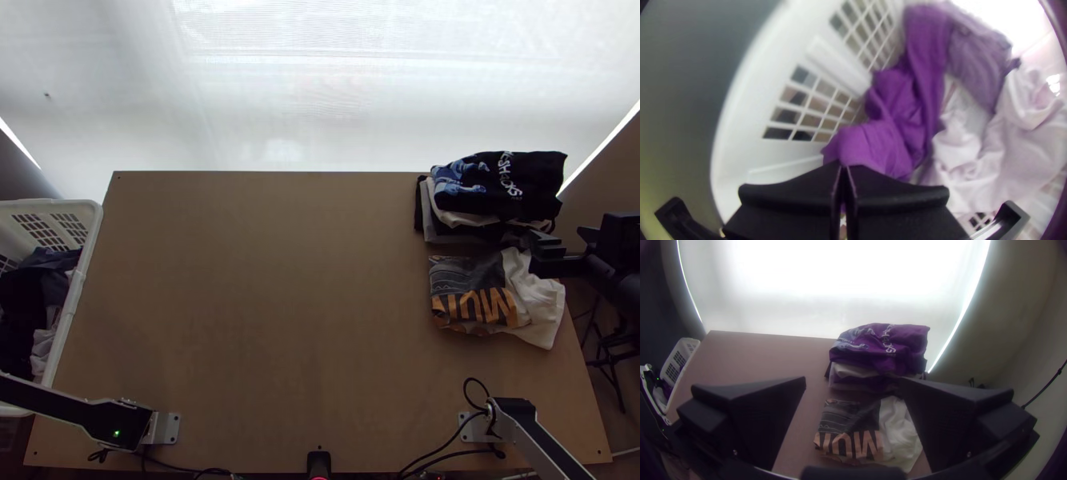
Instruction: Fold the t-shirt
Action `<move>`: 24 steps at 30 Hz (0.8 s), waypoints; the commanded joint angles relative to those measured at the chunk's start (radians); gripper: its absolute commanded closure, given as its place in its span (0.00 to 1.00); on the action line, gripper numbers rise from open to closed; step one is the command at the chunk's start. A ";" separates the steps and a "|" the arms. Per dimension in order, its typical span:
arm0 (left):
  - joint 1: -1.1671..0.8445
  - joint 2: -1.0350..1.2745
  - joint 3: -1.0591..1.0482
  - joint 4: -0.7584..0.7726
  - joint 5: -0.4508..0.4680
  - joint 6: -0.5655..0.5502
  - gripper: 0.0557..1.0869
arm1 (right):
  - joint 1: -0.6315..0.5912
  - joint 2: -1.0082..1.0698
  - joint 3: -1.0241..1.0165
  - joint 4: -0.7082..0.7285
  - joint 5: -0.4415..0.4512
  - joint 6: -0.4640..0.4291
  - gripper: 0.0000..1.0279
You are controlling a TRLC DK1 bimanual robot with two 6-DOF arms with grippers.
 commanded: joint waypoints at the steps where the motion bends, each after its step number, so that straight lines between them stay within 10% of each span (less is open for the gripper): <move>1: -0.079 -0.369 0.006 -0.258 0.343 -0.221 0.96 | -0.004 -0.009 -0.025 -0.005 0.001 0.009 0.05; 10: -0.195 -0.894 -0.048 -0.296 0.929 -0.613 0.96 | -0.008 -0.030 -0.076 0.009 0.002 -0.001 0.05; 20: -0.675 -1.144 0.050 -0.255 0.910 -0.837 0.96 | -0.018 -0.085 -0.165 0.018 0.004 -0.037 0.05; 24: -1.071 -1.152 0.045 -0.267 0.699 -0.853 0.96 | -0.045 -0.085 -0.162 0.027 0.004 -0.059 0.05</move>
